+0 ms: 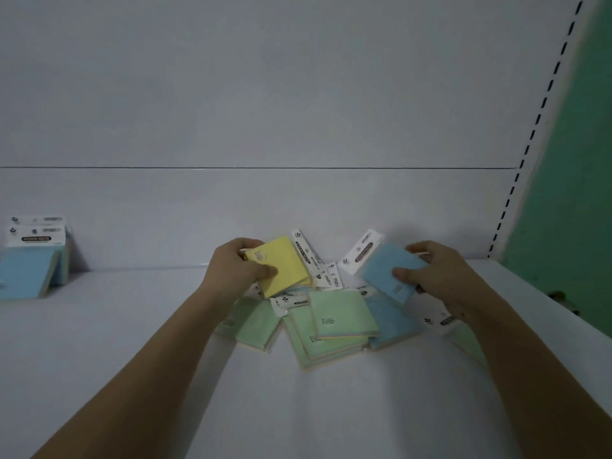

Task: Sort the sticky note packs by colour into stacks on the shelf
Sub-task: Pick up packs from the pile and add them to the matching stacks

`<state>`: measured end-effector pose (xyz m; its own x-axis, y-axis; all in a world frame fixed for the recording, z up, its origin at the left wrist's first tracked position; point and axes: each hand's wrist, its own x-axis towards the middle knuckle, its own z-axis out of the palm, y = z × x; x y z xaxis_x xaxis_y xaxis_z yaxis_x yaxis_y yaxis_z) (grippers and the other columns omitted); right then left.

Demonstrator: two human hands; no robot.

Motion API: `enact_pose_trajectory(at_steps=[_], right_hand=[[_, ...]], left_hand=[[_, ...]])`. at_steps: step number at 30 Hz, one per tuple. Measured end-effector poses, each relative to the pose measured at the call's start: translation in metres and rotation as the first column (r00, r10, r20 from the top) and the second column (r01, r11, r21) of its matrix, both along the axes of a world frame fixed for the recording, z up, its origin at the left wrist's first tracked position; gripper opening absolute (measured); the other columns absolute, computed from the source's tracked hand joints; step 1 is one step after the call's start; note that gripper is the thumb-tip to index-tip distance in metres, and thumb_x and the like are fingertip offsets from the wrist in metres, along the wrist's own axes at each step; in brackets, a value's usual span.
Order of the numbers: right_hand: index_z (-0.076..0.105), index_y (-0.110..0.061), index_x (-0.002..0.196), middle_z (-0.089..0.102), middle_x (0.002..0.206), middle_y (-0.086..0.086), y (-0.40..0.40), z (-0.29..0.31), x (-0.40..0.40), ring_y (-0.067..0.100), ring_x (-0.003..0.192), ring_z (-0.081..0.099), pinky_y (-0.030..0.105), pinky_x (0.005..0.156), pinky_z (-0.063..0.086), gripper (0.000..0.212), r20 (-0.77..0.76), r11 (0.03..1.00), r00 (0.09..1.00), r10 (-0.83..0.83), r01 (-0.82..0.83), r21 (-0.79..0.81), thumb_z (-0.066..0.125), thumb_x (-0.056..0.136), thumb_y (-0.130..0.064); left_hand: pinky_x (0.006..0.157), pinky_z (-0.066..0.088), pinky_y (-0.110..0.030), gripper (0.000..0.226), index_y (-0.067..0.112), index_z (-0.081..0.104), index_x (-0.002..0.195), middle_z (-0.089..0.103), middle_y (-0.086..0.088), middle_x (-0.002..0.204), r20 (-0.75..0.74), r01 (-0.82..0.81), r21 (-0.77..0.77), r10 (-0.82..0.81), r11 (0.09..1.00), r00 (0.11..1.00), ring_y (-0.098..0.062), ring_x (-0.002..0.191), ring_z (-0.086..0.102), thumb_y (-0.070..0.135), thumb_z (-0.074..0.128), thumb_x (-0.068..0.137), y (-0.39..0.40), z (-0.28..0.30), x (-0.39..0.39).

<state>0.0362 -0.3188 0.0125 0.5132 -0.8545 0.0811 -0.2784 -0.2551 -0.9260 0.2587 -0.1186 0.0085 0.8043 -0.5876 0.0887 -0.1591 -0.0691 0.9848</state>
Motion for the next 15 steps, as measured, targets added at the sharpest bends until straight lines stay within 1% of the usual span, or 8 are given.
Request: enact_pose_trajectory(at_steps=[1, 2, 3, 5, 8, 10, 12, 15], right_hand=[[0.056, -0.008, 0.122, 0.063, 0.107, 0.012, 0.000, 0.001, 0.001, 0.017, 0.077, 0.063, 0.028, 0.059, 0.050, 0.042, 0.052, 1.000, 0.999, -0.001, 0.000, 0.007, 0.073, 0.084, -0.006], [0.056, -0.006, 0.123, 0.063, 0.107, 0.013, 0.000, 0.003, 0.001, 0.017, 0.078, 0.063, 0.028, 0.060, 0.050, 0.037, 0.116, 0.999, 0.993, -0.002, -0.002, 0.035, 0.068, 0.088, -0.006], [0.057, -0.004, 0.122, 0.063, 0.107, 0.015, 0.001, 0.005, 0.000, 0.019, 0.079, 0.065, 0.029, 0.061, 0.052, 0.031, 0.184, 0.996, 0.983, -0.009, -0.008, 0.089, 0.063, 0.091, -0.006], [0.058, -0.002, 0.117, 0.064, 0.106, 0.017, 0.002, 0.008, 0.000, 0.025, 0.084, 0.067, 0.033, 0.063, 0.056, 0.024, 0.284, 0.981, 0.959, -0.023, -0.034, 0.194, 0.057, 0.094, -0.005], [0.064, -0.005, 0.107, 0.065, 0.110, 0.019, 0.004, 0.010, 0.003, 0.030, 0.098, 0.067, 0.037, 0.068, 0.059, 0.017, 0.325, 0.978, 0.945, -0.035, -0.035, 0.207, 0.061, 0.090, -0.004], [0.066, -0.008, 0.100, 0.067, 0.110, 0.020, 0.006, 0.009, 0.005, 0.030, 0.101, 0.065, 0.037, 0.072, 0.059, 0.013, 0.348, 0.982, 0.937, -0.040, -0.027, 0.188, 0.065, 0.088, -0.004], [0.066, -0.007, 0.101, 0.068, 0.107, 0.019, 0.007, 0.008, 0.006, 0.029, 0.094, 0.066, 0.035, 0.071, 0.060, 0.014, 0.361, 0.984, 0.932, -0.033, -0.033, 0.175, 0.066, 0.087, -0.004], [0.064, -0.005, 0.098, 0.070, 0.099, 0.018, 0.007, 0.005, 0.007, 0.027, 0.082, 0.068, 0.031, 0.067, 0.062, 0.013, 0.383, 0.984, 0.923, 0.021, -0.088, 0.157, 0.067, 0.086, -0.001]], left_hand=[[0.075, 0.054, -0.037, 0.034, 0.011, 0.065, 0.099, 0.062, -0.010, 0.090, -0.018, 0.009, -0.015, -0.010, 1.000, 1.000, -0.024, 0.078, 0.061, -0.010, 0.074, 0.073, 0.000, 0.002, 0.000], [0.069, 0.053, -0.034, 0.031, 0.010, 0.065, 0.100, 0.061, -0.010, 0.087, -0.031, 0.017, -0.027, -0.018, 0.999, 0.999, -0.022, 0.072, 0.059, -0.009, 0.072, 0.076, 0.000, 0.004, -0.001], [0.062, 0.050, -0.029, 0.030, 0.008, 0.065, 0.101, 0.060, -0.009, 0.084, -0.038, 0.025, -0.035, -0.026, 0.999, 0.999, -0.020, 0.068, 0.058, -0.009, 0.070, 0.077, 0.000, 0.005, -0.002], [0.057, 0.045, -0.024, 0.031, 0.007, 0.065, 0.105, 0.060, -0.008, 0.083, -0.058, 0.030, -0.053, -0.033, 0.998, 0.998, -0.017, 0.064, 0.057, -0.009, 0.068, 0.079, 0.001, 0.007, -0.003], [0.060, 0.047, -0.025, 0.030, 0.007, 0.064, 0.110, 0.062, -0.007, 0.089, -0.095, 0.045, -0.101, -0.055, 0.994, 0.994, -0.018, 0.068, 0.059, -0.007, 0.063, 0.083, 0.002, 0.011, -0.004], [0.065, 0.051, -0.028, 0.025, 0.006, 0.064, 0.108, 0.065, -0.007, 0.089, -0.122, 0.079, -0.134, -0.096, 0.988, 0.988, -0.021, 0.074, 0.062, -0.005, 0.059, 0.087, 0.004, 0.013, -0.006], [0.071, 0.056, -0.031, 0.019, 0.006, 0.064, 0.104, 0.066, -0.009, 0.089, -0.153, 0.094, -0.186, -0.124, 0.978, 0.980, -0.025, 0.080, 0.064, -0.003, 0.058, 0.089, 0.005, 0.015, -0.006], [0.074, 0.061, -0.034, 0.012, 0.003, 0.065, 0.101, 0.066, -0.016, 0.096, -0.185, 0.091, -0.253, -0.140, 0.963, 0.973, -0.029, 0.085, 0.067, 0.003, 0.062, 0.089, 0.005, 0.014, -0.007]])
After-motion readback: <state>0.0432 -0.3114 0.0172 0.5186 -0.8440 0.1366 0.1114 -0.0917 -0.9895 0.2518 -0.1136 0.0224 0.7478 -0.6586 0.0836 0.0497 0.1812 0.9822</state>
